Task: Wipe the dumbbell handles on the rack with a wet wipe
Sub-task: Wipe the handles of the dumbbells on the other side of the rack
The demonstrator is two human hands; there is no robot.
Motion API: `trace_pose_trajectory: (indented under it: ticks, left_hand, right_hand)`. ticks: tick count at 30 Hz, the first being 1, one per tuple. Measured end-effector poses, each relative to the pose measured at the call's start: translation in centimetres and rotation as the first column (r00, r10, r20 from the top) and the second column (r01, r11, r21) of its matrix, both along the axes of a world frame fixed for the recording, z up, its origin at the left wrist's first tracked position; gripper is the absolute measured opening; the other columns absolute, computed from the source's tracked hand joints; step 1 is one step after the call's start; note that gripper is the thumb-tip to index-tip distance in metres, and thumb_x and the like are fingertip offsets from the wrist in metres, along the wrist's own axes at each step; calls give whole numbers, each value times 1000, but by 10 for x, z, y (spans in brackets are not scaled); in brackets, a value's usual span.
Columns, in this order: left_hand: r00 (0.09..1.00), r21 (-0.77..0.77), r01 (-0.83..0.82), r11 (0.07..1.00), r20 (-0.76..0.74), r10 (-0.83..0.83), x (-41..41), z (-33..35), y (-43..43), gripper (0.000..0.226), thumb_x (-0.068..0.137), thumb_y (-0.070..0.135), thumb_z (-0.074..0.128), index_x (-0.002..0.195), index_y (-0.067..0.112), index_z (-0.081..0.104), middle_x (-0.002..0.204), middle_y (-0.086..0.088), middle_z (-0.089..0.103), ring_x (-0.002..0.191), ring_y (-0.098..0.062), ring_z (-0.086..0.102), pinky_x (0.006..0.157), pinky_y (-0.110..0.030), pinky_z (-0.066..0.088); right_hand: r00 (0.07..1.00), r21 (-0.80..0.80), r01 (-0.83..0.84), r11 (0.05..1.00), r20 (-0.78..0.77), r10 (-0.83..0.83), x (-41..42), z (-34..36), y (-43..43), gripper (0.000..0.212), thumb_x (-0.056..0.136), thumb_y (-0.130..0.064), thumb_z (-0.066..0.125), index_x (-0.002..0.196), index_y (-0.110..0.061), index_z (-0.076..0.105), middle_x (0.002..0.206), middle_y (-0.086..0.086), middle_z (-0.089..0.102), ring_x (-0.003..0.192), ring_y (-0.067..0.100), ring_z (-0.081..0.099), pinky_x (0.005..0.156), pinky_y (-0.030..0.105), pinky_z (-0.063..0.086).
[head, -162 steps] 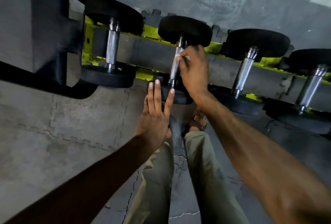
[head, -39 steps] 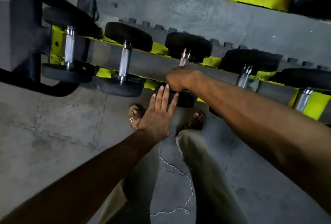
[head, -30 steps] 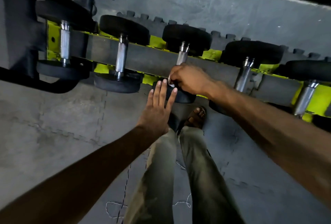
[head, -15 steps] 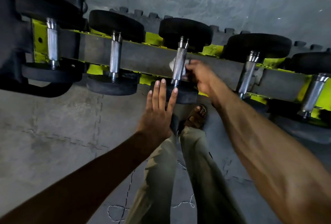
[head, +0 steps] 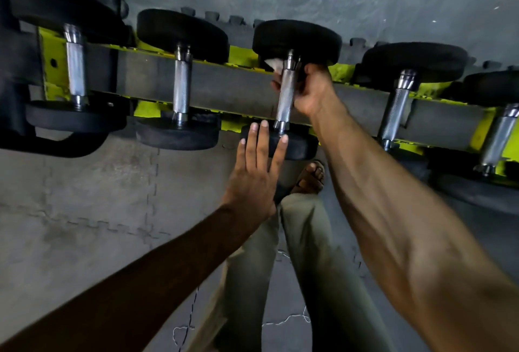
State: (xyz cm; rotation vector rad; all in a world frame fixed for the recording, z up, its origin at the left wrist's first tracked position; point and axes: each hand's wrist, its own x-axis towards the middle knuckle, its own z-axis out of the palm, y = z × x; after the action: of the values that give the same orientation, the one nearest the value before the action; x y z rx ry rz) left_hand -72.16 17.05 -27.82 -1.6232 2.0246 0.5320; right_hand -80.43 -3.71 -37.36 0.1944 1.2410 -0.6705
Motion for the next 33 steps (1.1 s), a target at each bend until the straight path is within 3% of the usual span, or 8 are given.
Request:
trace_pose_trajectory:
  ticks: [3,5,10,12,15,20,26,33]
  left_hand:
    - [1000,24,5,1000,-17,-4,2,2,5,128,92,63,57,154,-1,-34,159,-42,-27,154,-57,-10,127,-61,14]
    - [1000,8,13,1000,-17,-13,4,1,7,127,92,65,57,155,-1,-33,159,-42,-28,154,-57,-11,126,-61,15]
    - [999,1,29,1000,-33,-29,5,-1,3,137,86,69,63,155,-1,-33,158,-43,-29,153,-58,-12,126,-61,16]
    - [999,-6,26,1000,-37,-26,5,-1,3,138,85,69,63,155,-1,-32,158,-43,-29,153,-58,-12,126,-61,15]
    - [999,-1,10,1000,-38,-10,7,-3,7,136,84,63,65,155,-1,-32,158,-43,-30,153,-58,-13,127,-61,14]
    - [999,6,7,1000,-51,-7,9,-2,1,135,84,57,66,155,1,-34,158,-40,-33,154,-56,-17,127,-60,14]
    - [999,-12,7,1000,-39,-8,9,0,2,141,82,63,70,155,2,-33,159,-39,-32,154,-55,-16,127,-58,17]
    - [997,29,-68,997,-21,68,1,2,7,111,104,44,52,151,7,-42,158,-43,-30,155,-54,-12,128,-53,15]
  right_hand:
    - [958,-145,-93,985,-283,49,2,-4,29,24,100,-20,49,109,-7,68,87,10,69,74,23,64,69,36,54]
    - [771,-329,-319,889,-635,42,-8,-1,50,8,92,-23,67,91,-17,73,79,-3,71,73,15,65,75,42,58]
    - [74,-93,-991,98,-980,-182,-39,12,50,23,98,-31,56,107,-13,66,107,8,62,97,24,59,75,40,51]
    - [-17,67,-986,-150,-950,-312,-44,14,40,25,99,-25,55,119,-14,64,122,8,60,103,28,59,73,42,54]
    - [-148,273,-926,-260,-897,-416,-48,17,30,37,95,-19,59,131,-24,60,142,-6,55,97,25,65,66,37,56]
    - [-337,386,-608,-694,-917,-214,-32,48,37,29,97,-25,47,124,-23,60,132,-1,60,89,29,71,57,36,51]
    - [-449,578,-588,-566,-815,-365,-15,80,6,26,100,-25,46,114,-19,67,115,5,69,97,32,70,66,37,47]
    - [-896,450,-202,-870,-444,-22,67,73,24,28,101,-27,48,76,-16,49,105,9,65,85,25,55,77,34,48]
